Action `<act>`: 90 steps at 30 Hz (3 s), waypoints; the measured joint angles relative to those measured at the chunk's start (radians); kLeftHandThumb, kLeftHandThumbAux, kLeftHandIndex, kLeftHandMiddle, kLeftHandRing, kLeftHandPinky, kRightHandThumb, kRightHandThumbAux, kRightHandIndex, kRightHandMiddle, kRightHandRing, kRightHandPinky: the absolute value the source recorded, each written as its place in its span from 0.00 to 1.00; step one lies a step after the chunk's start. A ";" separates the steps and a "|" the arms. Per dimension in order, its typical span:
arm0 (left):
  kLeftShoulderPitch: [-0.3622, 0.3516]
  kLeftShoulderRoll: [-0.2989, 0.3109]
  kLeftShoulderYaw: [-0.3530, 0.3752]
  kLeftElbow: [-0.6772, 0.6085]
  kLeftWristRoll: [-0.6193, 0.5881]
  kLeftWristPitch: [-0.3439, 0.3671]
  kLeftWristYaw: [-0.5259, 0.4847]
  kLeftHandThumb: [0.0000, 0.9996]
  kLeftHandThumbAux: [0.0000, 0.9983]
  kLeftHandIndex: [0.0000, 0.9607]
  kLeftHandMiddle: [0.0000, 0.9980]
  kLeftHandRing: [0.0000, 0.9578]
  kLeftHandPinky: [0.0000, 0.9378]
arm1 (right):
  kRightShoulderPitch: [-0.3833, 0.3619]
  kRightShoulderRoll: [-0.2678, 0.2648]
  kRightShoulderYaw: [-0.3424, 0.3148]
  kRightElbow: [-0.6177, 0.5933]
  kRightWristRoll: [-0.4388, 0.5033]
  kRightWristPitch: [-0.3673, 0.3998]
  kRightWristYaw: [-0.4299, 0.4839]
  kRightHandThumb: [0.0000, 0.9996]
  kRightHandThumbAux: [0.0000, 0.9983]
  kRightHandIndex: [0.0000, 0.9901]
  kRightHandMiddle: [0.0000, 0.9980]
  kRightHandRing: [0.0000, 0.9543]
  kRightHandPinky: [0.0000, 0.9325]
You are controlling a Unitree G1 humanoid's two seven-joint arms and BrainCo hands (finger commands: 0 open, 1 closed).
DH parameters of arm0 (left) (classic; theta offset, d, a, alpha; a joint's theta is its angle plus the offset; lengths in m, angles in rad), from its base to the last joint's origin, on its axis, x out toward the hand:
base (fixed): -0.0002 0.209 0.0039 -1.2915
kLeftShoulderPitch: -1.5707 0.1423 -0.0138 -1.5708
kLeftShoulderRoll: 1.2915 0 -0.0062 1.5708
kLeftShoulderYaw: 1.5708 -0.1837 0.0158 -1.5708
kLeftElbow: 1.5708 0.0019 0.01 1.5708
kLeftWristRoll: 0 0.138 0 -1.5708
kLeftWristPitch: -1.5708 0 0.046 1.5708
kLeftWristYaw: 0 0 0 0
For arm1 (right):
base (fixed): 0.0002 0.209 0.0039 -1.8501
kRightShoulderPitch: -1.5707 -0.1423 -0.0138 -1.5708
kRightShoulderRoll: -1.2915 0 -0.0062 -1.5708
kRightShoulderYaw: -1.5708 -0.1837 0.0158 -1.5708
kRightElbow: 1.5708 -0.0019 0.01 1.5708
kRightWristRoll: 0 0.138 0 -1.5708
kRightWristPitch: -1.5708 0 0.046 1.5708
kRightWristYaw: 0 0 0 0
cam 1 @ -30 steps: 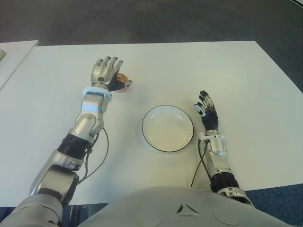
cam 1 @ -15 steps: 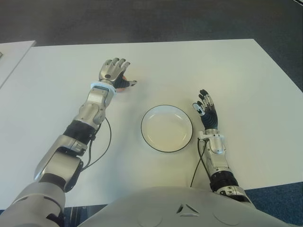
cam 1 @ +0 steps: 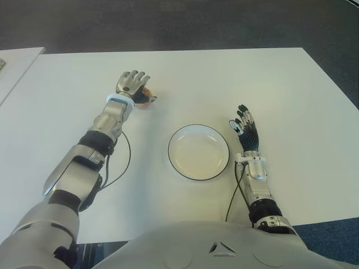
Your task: Put the apples into the plate.
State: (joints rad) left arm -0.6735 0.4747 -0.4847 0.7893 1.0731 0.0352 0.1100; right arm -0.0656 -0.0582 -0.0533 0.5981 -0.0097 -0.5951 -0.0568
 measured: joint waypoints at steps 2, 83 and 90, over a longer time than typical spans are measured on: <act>-0.018 -0.002 -0.009 0.045 -0.004 -0.009 0.016 0.28 0.22 0.00 0.00 0.00 0.00 | -0.002 0.000 -0.001 0.002 0.001 -0.001 -0.001 0.12 0.48 0.00 0.00 0.00 0.00; -0.148 -0.097 -0.132 0.438 -0.190 0.014 0.200 0.29 0.18 0.00 0.00 0.00 0.00 | -0.049 -0.013 -0.054 0.081 0.052 -0.045 0.083 0.12 0.52 0.00 0.00 0.00 0.00; -0.148 -0.102 -0.117 0.438 -0.221 0.000 0.200 0.28 0.17 0.00 0.00 0.00 0.00 | -0.050 -0.015 -0.052 0.084 0.051 -0.045 0.067 0.12 0.54 0.00 0.00 0.00 0.00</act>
State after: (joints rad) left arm -0.8216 0.3730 -0.6015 1.2269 0.8518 0.0352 0.3101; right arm -0.1161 -0.0735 -0.1054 0.6817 0.0411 -0.6403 0.0105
